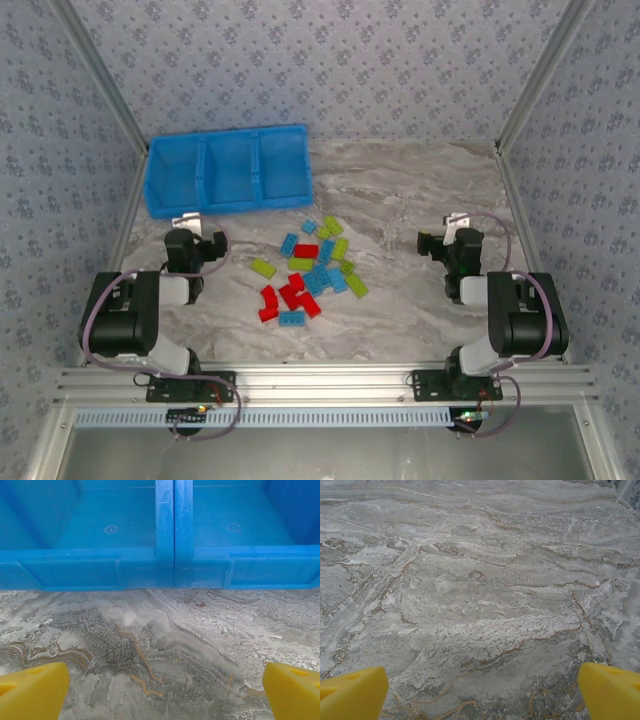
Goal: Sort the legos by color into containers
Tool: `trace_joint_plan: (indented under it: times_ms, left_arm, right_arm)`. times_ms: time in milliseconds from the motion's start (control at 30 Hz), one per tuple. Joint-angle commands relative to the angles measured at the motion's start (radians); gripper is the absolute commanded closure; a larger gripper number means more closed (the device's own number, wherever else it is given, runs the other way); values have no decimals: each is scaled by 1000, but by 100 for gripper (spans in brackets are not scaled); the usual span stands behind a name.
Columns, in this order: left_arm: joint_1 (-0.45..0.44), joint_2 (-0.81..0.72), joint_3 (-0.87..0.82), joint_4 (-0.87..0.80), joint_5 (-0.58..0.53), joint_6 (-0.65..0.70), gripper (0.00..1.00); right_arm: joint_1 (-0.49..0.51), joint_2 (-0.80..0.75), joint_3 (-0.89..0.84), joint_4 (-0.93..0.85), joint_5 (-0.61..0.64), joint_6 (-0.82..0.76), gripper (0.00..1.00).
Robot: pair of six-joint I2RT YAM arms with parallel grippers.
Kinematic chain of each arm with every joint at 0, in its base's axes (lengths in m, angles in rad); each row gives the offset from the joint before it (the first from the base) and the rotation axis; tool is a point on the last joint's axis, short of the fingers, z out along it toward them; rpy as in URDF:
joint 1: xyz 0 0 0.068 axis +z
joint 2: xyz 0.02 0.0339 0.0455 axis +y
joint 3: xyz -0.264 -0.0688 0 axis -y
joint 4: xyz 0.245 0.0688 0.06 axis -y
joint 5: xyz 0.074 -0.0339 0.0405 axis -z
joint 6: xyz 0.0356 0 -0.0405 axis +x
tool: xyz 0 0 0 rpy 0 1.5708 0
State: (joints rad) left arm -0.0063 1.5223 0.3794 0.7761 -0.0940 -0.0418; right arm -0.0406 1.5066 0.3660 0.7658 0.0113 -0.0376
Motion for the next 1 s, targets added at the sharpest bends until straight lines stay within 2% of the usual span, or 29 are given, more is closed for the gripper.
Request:
trace_joint_plan:
  times_ms: [0, 533, 633, 700, 767, 867, 933, 967]
  left_arm:
    - [9, 11, 29, 45, -6, 11, 1]
    - [15, 11, 30, 43, 4, 9, 1]
    - [15, 10, 29, 45, 6, 9, 1]
    - [15, 10, 27, 46, 10, 10, 1]
    - [8, 1, 26, 43, 42, 36, 1]
    - [-21, -95, 13, -19, 13, 59, 1]
    - [-46, -196, 14, -115, -8, 66, 1]
    - [-58, -255, 22, -181, -8, 62, 1]
  right_arm:
    - [7, 14, 31, 32, 16, 18, 0]
    - [1, 11, 25, 36, 5, 21, 0]
    - [-2, -33, 38, -15, 15, 30, 0]
    - [4, -106, 56, -107, 26, 31, 0]
    - [19, -201, 97, -279, 60, 73, 0]
    - [44, -355, 224, -696, 142, 258, 0]
    - [46, -406, 328, -980, 117, 417, 0]
    - [53, -414, 386, -1113, 60, 477, 0]
